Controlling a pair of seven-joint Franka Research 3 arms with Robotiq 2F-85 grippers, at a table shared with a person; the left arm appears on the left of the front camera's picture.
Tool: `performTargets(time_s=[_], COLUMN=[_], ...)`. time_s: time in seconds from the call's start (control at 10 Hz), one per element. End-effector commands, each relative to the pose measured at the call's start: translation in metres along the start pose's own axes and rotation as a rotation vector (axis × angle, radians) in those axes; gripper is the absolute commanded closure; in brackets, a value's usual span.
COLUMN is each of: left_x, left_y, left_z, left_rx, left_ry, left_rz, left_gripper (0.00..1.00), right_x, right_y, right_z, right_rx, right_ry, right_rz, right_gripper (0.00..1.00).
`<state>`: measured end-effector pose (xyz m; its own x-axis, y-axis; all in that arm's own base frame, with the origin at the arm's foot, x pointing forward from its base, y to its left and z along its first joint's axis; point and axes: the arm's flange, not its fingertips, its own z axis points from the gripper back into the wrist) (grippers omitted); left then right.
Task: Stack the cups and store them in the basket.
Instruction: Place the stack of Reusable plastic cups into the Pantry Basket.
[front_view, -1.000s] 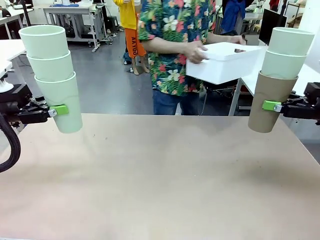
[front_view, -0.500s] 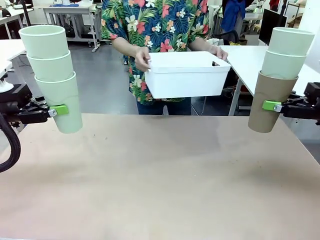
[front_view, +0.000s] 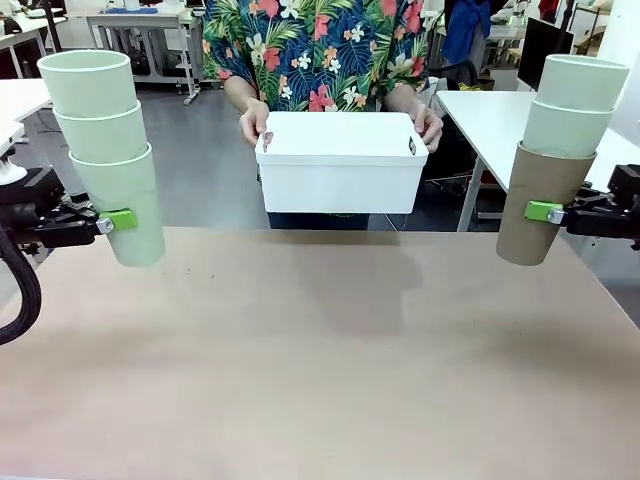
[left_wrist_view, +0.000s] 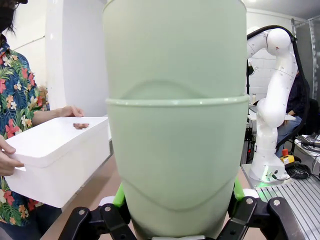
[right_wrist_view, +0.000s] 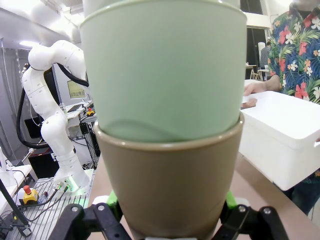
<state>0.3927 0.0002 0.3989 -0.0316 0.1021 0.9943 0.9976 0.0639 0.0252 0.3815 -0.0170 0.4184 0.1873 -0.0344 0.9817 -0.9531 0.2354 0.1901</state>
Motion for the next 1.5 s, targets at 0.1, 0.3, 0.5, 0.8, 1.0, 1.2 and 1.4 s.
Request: performTargets(time_s=[0.1, 0.3, 0.5, 0.8, 1.0, 1.2, 1.4], left_x=[0.0037, 0.0037, 0.0037, 0.0037, 0.0037, 0.0037, 0.0037], left_y=[-0.0013, -0.0013, -0.0013, -0.0013, -0.0013, -0.0013, -0.0013], left_z=[-0.0012, -0.0012, -0.0012, -0.0012, -0.0012, -0.0012, -0.0012], left_rx=[-0.001, -0.001, -0.001, -0.001, -0.001, -0.001, -0.001], left_ry=[-0.004, -0.004, -0.004, -0.004, -0.004, -0.004, -0.004], left_rz=[-0.012, -0.012, -0.012, -0.012, -0.012, -0.012, -0.012], left_gripper=[0.14, 0.14, 0.14, 0.14, 0.14, 0.14, 0.14], right_x=[0.0020, 0.0020, 0.0020, 0.0020, 0.0020, 0.0020, 0.0020], right_y=[0.0009, 0.0009, 0.0009, 0.0009, 0.0009, 0.0009, 0.0009], right_z=[0.0001, 0.0001, 0.0001, 0.0001, 0.0001, 0.0001, 0.0001], right_rx=[0.002, 0.002, 0.002, 0.002, 0.002, 0.002, 0.002], right_ry=[0.002, 0.002, 0.002, 0.002, 0.002, 0.002, 0.002], right_rz=[0.006, 0.006, 0.006, 0.006, 0.006, 0.006, 0.006], right_gripper=[0.14, 0.14, 0.14, 0.14, 0.14, 0.14, 0.14])
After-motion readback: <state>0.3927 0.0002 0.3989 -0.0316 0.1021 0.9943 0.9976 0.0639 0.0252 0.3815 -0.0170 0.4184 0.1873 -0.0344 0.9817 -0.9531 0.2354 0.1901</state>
